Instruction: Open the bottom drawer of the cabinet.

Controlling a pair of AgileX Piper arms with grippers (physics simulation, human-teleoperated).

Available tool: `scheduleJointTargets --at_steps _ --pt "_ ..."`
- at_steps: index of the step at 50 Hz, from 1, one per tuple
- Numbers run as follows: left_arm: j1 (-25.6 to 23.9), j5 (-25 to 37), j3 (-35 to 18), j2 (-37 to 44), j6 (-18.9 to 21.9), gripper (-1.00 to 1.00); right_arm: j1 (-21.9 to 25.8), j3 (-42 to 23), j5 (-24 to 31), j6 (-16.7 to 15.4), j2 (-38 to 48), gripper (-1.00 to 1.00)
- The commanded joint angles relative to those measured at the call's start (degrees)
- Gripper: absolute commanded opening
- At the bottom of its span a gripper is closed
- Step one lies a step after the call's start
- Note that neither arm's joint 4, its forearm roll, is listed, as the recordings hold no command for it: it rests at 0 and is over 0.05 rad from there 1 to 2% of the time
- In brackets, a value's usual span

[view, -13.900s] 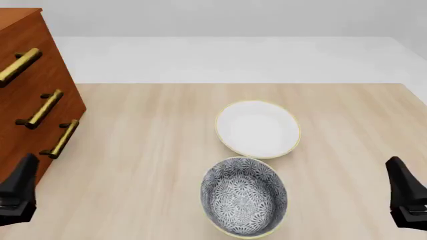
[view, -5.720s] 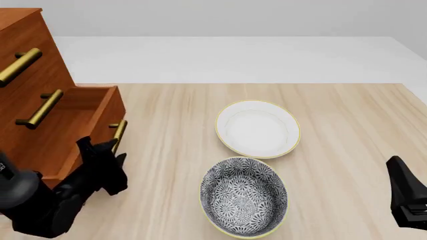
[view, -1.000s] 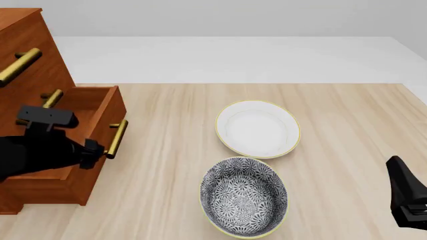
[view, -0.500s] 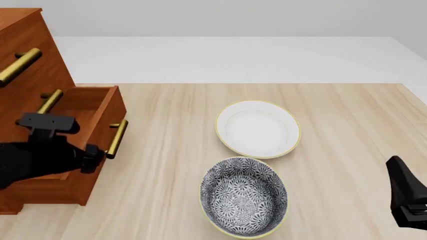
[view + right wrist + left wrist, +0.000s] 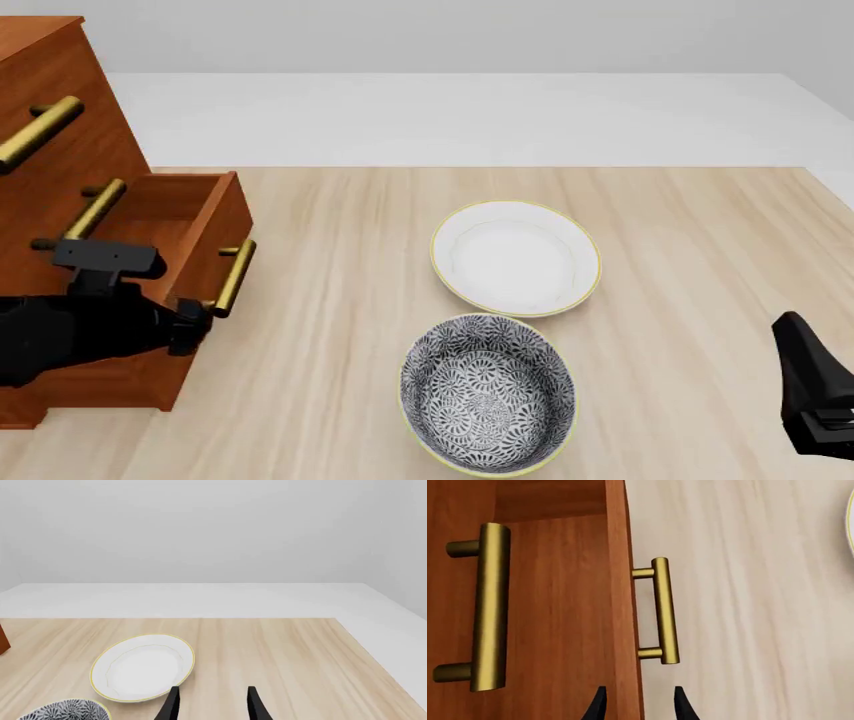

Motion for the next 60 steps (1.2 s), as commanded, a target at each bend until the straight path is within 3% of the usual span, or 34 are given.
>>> scheduleJointTargets --at_steps 1,20,60 --pt "-0.6 -1.6 0.7 1.7 -0.6 1.00 0.0 0.0 0.0 0.0 0.0 1.00" --pt "-8.7 -0.7 -1.0 2.0 -2.8 1.00 0.0 0.0 0.0 0.0 0.0 1.00" --pt "-18.9 -2.1 -5.6 6.9 -6.3 1.00 0.0 0.0 0.0 0.0 0.0 1.00"
